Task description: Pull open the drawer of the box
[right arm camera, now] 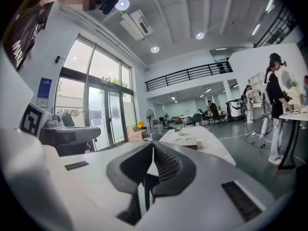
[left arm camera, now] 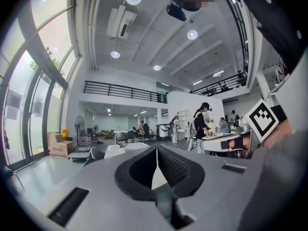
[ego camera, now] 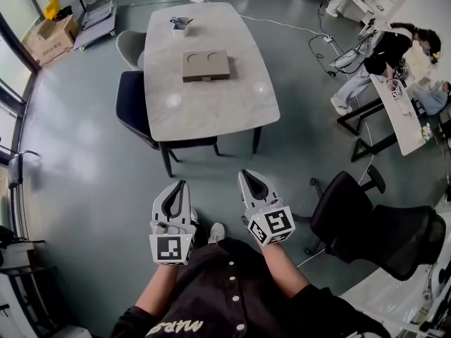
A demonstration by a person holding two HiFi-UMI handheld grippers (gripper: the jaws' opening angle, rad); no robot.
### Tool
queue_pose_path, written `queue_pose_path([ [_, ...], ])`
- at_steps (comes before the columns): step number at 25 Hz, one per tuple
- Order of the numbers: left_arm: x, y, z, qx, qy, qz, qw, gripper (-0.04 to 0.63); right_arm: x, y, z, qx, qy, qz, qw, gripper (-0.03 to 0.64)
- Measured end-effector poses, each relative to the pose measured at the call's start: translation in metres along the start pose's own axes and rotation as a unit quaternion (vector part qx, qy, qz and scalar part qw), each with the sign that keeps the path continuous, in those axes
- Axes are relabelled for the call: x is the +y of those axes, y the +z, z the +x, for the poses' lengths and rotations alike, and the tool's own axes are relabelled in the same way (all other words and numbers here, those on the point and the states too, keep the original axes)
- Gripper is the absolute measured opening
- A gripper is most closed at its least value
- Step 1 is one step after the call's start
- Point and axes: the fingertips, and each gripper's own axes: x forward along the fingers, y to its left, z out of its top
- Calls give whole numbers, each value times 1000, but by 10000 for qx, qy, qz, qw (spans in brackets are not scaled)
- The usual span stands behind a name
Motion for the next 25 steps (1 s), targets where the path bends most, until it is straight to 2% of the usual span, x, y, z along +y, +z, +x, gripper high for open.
queue_pose_path([
  [5, 13, -8, 24, -120, -68, -67, 9999, 17, -10, -1, 28, 20, 22, -10, 10000, -2],
  [12, 49, -4, 101, -142, -95, -66, 9998, 17, -41, 8, 101, 41, 23, -27, 10000, -2],
  [14, 65, 2, 127, -107, -55, -37, 9999, 17, -53, 14, 127, 40, 21, -42, 10000, -2],
  [19, 101, 18, 185, -339, -127, -54, 9993, 17, -77, 39, 194, -14, 1, -141, 9999, -2],
  [25, 142, 39, 235, -473, -107, -4, 9988, 17, -89, 68, 259, -174, 3, -236, 9996, -2],
])
